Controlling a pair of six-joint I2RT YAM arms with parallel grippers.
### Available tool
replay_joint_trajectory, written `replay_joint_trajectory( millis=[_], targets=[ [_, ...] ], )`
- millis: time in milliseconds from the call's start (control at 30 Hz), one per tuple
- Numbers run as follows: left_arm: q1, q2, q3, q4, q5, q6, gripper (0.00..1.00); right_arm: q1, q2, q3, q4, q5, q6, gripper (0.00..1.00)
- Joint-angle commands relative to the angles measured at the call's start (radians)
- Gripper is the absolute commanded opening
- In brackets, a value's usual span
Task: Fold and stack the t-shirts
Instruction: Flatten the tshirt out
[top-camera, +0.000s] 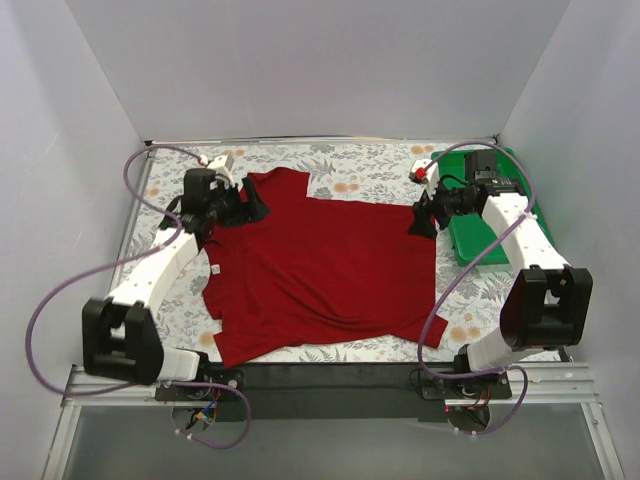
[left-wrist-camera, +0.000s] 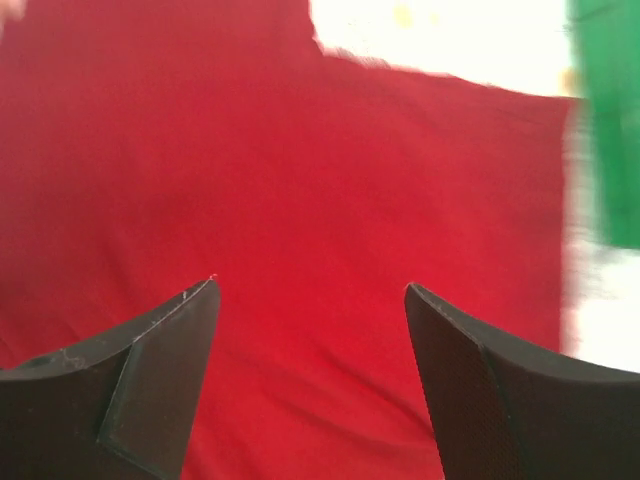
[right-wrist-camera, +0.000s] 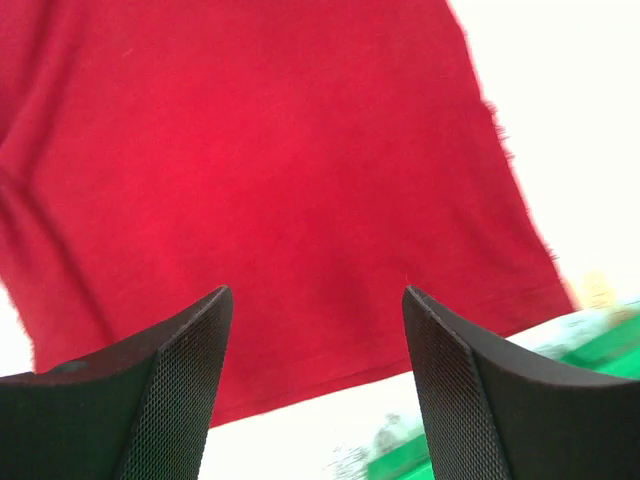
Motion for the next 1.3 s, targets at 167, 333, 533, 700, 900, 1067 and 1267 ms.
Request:
replay_joint_trajectory(
  millis=[167,333,533,700,900,1067,1267],
  targets=[
    [0.021,0.344,0.18,0.359,-0.053,0.767,0.59,-0.003,0.158,0.181,0.047,0.043,0.037,0.63],
    [0.07,0.575,0.339,0.335,0.07,0.942,0.48,-0.003,0.209,0.2,0.046,0.052,0.027,0.63],
    [0.101,0.703,0.355,0.433,0.122,1.16,0.48,-0.001,0.221,0.177,0.046,0.055,0.013,0.63],
    [0.164,0.7,0.214,0.766,0.268,1.272,0.54,-0.003,0.209,0.137,0.045,0.041,-0.002,0.63],
    [0.234,0.743,0.272,0.796,0.426,1.352,0.56,-0.003,0.182,0.068,0.048,-0.017,-0.015,0.63],
    [0.236,0.82,0.386,0.66,0.523,1.429,0.57,-0.003,0.16,0.014,0.048,-0.074,-0.025,0.63],
    [0.225,0.873,0.438,0.601,0.563,1.475,0.57,-0.005,0.145,0.017,0.048,-0.086,-0.026,0.63]
  ],
)
